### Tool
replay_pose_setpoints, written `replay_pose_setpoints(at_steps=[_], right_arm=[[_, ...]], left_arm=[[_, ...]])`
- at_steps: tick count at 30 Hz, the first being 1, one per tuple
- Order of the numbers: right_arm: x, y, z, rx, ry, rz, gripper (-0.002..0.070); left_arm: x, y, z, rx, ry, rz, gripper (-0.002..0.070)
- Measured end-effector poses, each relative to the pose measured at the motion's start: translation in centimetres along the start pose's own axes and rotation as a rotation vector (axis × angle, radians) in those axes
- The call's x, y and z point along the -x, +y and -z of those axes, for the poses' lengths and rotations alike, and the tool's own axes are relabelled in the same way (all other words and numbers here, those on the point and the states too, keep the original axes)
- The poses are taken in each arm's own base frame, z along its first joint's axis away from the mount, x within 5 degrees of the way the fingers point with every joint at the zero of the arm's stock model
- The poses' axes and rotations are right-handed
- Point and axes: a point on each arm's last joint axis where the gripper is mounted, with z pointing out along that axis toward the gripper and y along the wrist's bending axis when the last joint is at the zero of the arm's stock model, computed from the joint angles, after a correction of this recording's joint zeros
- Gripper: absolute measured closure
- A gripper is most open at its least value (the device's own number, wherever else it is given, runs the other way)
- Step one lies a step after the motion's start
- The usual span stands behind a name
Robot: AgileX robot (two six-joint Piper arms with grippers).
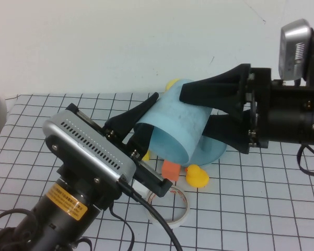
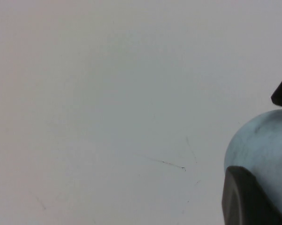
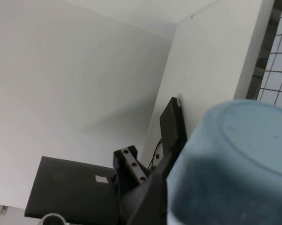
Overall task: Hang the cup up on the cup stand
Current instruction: Adjust the cup with two arms
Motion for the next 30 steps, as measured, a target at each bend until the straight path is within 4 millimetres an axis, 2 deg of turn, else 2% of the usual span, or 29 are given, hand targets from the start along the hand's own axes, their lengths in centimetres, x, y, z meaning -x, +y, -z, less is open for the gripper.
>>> replay_pose_setpoints(at_steps=[23, 27, 30], right_arm=[[-0.29, -0.04, -0.83, -0.03, -0.022, -0.005, -0.0015], [-0.28, -0.03, -0.83, -0.029, -0.023, -0.007, 0.0073], [-0.27, -0.02, -0.83, -0.028, -0.024, -0.009, 0.0074]], left_arm=[[0.04, -0.21, -0.01, -0.022, -0.008, 0.009, 0.0661], [0.04, -0.21, -0.01, -0.022, -0.008, 0.009, 0.0661], [0.04, -0.21, -0.01, -0.022, -0.008, 0.009, 0.0659]])
